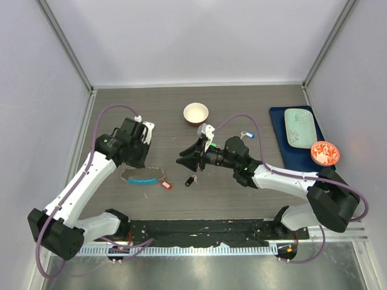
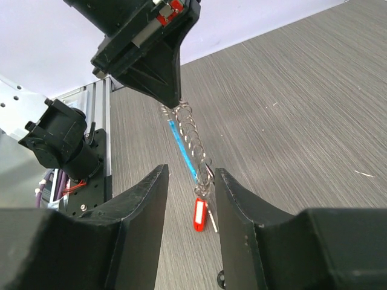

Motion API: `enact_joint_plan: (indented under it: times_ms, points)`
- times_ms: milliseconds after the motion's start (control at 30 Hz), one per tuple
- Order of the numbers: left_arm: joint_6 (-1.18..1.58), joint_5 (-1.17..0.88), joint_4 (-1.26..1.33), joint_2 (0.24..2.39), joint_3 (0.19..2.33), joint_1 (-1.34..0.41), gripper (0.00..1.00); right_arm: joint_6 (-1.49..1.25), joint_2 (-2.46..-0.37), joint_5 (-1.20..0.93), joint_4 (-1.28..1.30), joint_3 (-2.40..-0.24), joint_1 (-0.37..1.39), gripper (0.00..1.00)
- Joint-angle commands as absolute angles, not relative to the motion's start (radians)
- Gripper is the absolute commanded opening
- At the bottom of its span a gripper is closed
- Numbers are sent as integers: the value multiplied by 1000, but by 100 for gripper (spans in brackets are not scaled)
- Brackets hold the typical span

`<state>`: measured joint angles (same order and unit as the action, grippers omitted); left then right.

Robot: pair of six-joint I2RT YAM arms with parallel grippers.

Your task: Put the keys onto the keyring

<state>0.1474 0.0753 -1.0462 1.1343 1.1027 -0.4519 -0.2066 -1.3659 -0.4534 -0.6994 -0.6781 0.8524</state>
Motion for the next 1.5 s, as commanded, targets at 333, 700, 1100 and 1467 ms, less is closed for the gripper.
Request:
enact_joint_plan:
  times_ms: [333,700,1100,1467]
  points:
    - [-32,-29,-1108,1693,1365,-419,0,-138,-1275,-376,-670,-683,851,43]
    - [-95,-9,-1094,1942,1528,-413,0,-141,-1295,-380,-676,-681,851,43]
    - [-75,31,-1097,2083,1629,-410,0,-140,-1308,-382,-676,-681,851,43]
    - [32,64,-936,1877,1530,-410,37,-143,-1319,-390,-672,-684,851,43]
